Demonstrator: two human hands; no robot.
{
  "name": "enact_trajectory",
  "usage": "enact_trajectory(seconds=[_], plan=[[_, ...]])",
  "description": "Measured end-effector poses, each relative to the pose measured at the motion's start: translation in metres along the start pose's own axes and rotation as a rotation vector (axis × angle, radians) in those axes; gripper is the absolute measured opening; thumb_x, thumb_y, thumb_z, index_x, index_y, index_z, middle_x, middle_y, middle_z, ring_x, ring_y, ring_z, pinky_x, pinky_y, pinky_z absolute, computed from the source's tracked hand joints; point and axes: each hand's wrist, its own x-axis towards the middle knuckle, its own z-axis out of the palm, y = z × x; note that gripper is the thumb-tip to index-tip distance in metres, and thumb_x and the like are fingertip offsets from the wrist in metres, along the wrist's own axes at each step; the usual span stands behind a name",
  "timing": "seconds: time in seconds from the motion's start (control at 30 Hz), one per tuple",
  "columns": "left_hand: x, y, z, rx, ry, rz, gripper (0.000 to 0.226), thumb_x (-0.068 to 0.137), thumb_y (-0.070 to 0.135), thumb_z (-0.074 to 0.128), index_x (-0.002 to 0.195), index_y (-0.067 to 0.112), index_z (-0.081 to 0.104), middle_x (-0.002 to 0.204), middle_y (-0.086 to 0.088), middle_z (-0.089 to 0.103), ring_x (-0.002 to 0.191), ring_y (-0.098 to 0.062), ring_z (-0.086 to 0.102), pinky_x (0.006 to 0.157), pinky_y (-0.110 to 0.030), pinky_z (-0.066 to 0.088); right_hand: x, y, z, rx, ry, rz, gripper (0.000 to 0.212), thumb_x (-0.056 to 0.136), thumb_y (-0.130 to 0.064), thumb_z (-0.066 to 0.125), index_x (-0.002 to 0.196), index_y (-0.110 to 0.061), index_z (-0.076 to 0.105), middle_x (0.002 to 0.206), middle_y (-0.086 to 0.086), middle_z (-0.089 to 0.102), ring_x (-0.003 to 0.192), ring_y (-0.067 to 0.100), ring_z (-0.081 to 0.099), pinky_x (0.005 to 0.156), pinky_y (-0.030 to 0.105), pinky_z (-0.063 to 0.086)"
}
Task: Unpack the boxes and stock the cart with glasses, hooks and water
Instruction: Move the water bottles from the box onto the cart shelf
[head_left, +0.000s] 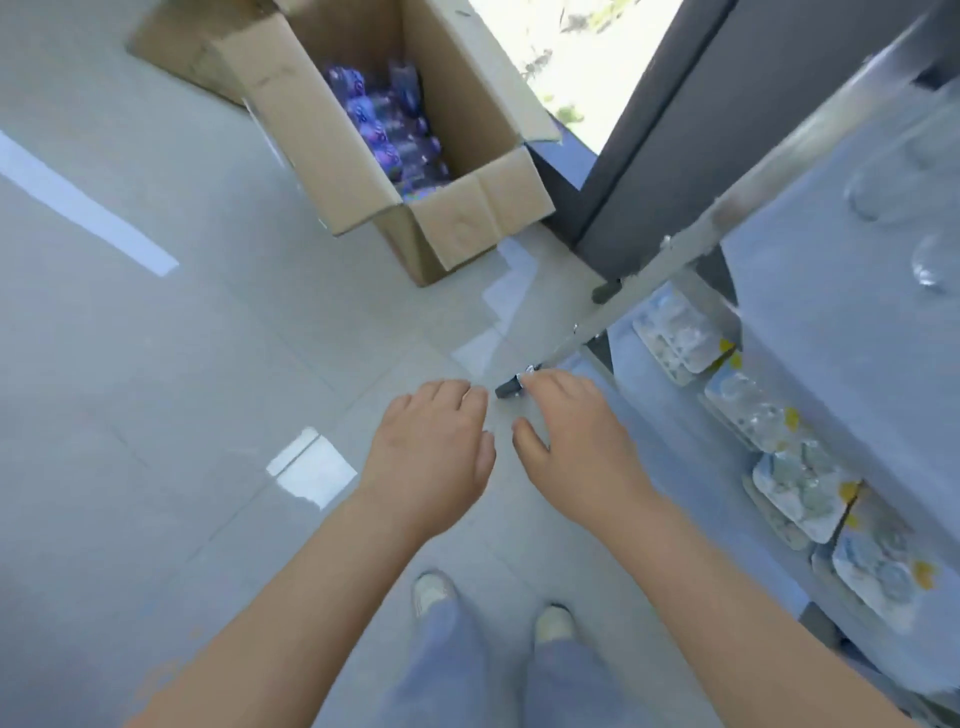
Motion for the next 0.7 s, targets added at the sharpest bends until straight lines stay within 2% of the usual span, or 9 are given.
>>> enact_trajectory(seconds=[0.1,0.2,0.23,0.3,0.33,0.37,0.47,0.57,0.7], plan=[[0.019,-0.026,-0.056,0.047,0.045,-0.003,0.041,0.075,0.035,0.035,0.078,0.012,0.069,0.073,0.000,0.066,0.062,-0.020,0.065,0.048,-0.028,0.049,0.036,-0.037,-0.025,0.072,0.039,-0.004,0.037,0.082,-0.022,0.048,0.109,-0.002,0.062,0.104,0.009,0.064,0.096,0.031,0.057,0.079,0.040,0.050],[0.050,-0.051,-0.090,0.092,0.075,-0.027,0.040,0.074,0.039,0.035,0.071,0.016,0.067,0.065,0.005,0.063,0.055,-0.015,0.063,0.042,-0.026,0.046,0.079,-0.054,-0.043,0.107,0.008,0.002,0.033,0.091,-0.020,0.048,0.118,-0.004,0.056,0.113,0.006,0.058,0.106,0.026,0.050,0.087,0.036,0.044],[0.061,-0.058,-0.099,0.086,0.070,-0.048,0.041,0.077,0.040,0.036,0.075,0.015,0.068,0.069,0.004,0.064,0.061,-0.016,0.065,0.046,-0.028,0.049,0.093,-0.056,-0.046,0.128,-0.010,0.018,0.034,0.093,-0.019,0.048,0.123,-0.006,0.054,0.119,0.004,0.055,0.111,0.023,0.047,0.091,0.031,0.041],[0.088,-0.069,-0.115,0.067,0.000,-0.106,0.042,0.090,0.039,0.034,0.104,0.013,0.064,0.099,0.001,0.065,0.092,-0.020,0.064,0.072,-0.035,0.051,0.124,-0.058,-0.049,0.161,-0.030,0.060,0.037,0.094,-0.019,0.047,0.129,-0.008,0.050,0.127,0.002,0.051,0.120,0.020,0.042,0.095,0.025,0.034],[0.104,-0.079,-0.118,0.095,-0.041,-0.107,0.041,0.096,0.039,0.032,0.120,0.014,0.055,0.116,0.001,0.059,0.109,-0.021,0.056,0.085,-0.033,0.046,0.138,-0.056,-0.048,0.179,-0.046,0.066,0.037,0.094,-0.020,0.047,0.129,-0.008,0.049,0.129,0.002,0.049,0.122,0.018,0.040,0.096,0.023,0.032],[0.128,-0.092,-0.124,0.103,-0.071,-0.103,0.041,0.099,0.039,0.030,0.129,0.016,0.047,0.127,0.002,0.052,0.118,-0.020,0.049,0.093,-0.031,0.040,0.164,-0.055,-0.046,0.202,-0.066,0.093,0.037,0.094,-0.020,0.047,0.129,-0.008,0.049,0.130,0.002,0.048,0.123,0.018,0.040,0.097,0.023,0.031],[0.171,-0.113,-0.142,0.096,-0.170,-0.162,0.041,0.100,0.039,0.030,0.133,0.018,0.041,0.135,0.002,0.045,0.125,-0.019,0.042,0.096,-0.030,0.036,0.207,-0.056,-0.041,0.200,-0.108,0.179,0.032,0.093,-0.019,0.048,0.121,-0.006,0.054,0.125,0.004,0.051,0.121,0.022,0.045,0.095,0.031,0.041],[0.233,-0.151,-0.167,0.044,-0.197,-0.233,0.040,0.099,0.038,0.031,0.132,0.018,0.041,0.133,0.001,0.046,0.124,-0.019,0.043,0.094,-0.031,0.039,0.282,-0.059,-0.042,0.208,-0.076,0.159,0.030,0.079,-0.017,0.054,0.102,-0.002,0.064,0.108,0.011,0.062,0.102,0.033,0.060,0.080,0.039,0.052],[0.299,-0.193,-0.193,-0.017,-0.214,-0.280,0.039,0.098,0.036,0.034,0.131,0.017,0.044,0.133,-0.001,0.047,0.122,-0.020,0.045,0.095,-0.032,0.040,0.372,-0.066,-0.055,0.214,-0.188,0.174,0.032,0.092,-0.020,0.050,0.121,-0.006,0.053,0.125,0.006,0.050,0.119,0.024,0.045,0.096,0.029,0.038]])
